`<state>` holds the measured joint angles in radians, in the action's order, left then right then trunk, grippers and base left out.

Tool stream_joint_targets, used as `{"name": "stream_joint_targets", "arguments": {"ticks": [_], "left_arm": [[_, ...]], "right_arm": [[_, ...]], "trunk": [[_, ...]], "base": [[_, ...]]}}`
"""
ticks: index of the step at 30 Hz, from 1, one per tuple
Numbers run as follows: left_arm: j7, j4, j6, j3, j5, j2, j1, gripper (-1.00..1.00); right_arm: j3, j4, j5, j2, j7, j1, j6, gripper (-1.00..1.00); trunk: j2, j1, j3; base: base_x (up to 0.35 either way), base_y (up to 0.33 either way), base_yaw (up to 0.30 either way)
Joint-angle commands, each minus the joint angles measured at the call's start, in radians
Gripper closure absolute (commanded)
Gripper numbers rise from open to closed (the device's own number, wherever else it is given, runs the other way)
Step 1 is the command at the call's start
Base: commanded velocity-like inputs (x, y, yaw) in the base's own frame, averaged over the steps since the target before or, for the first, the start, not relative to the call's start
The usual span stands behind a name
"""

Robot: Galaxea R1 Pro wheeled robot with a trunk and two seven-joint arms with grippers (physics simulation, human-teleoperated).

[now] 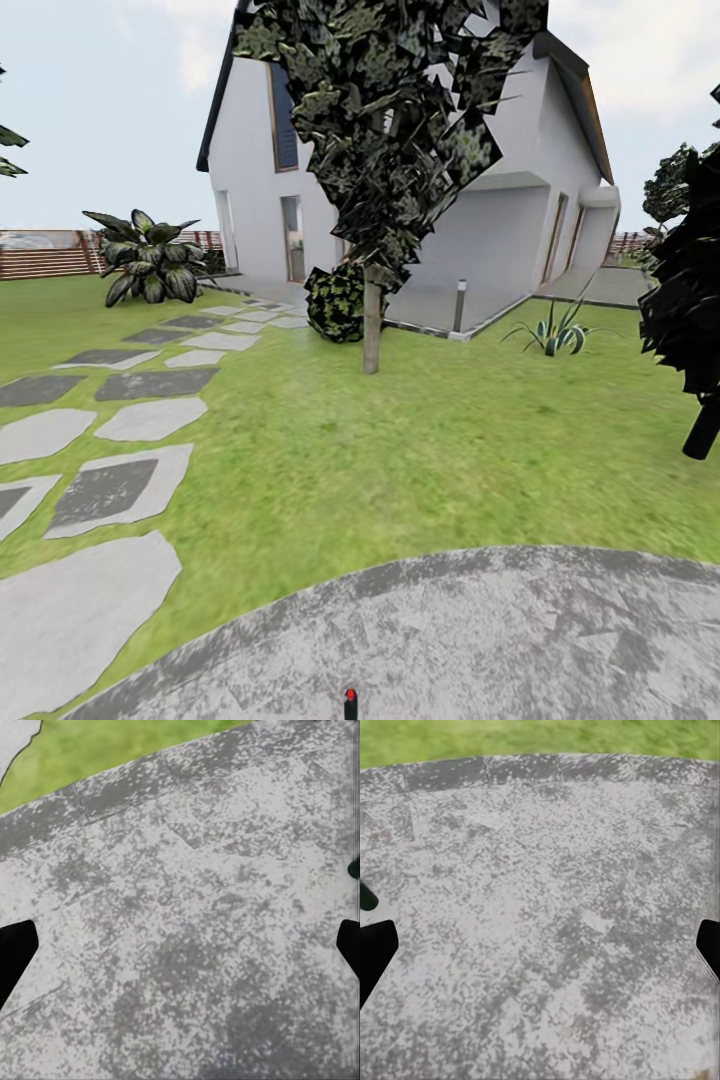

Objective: In the garden, pick up the pesticide atomizer on the floor and spray pesticide onto both trees until each tree trunk is fully covered.

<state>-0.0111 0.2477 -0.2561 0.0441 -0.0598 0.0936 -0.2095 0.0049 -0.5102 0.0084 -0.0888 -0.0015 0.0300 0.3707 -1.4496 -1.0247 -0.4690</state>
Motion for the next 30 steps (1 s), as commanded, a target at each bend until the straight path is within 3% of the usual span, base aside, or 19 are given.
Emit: {"name": "stream_joint_targets", "arguments": {"ticks": [1,30], "left_arm": [[0.0,-0.001,-0.003,0.0,-0.006,0.0,-0.001,-1.0],[-0.004,-0.001,-0.002,0.002,-0.008,0.003,-0.001,-1.0]], "right_arm": [[0.001,0.001,0.001,0.0,0.0,0.001,0.003,-1.0],[0.001,0.001,0.001,0.0,0.0,0.001,0.003,-1.0]], "trunk": [[0.0,0.0,-0.001],[0.0,0.0,-0.001]], "base": [[0.214,-0.208,0.0],[0.153,-0.242,0.0]]}}
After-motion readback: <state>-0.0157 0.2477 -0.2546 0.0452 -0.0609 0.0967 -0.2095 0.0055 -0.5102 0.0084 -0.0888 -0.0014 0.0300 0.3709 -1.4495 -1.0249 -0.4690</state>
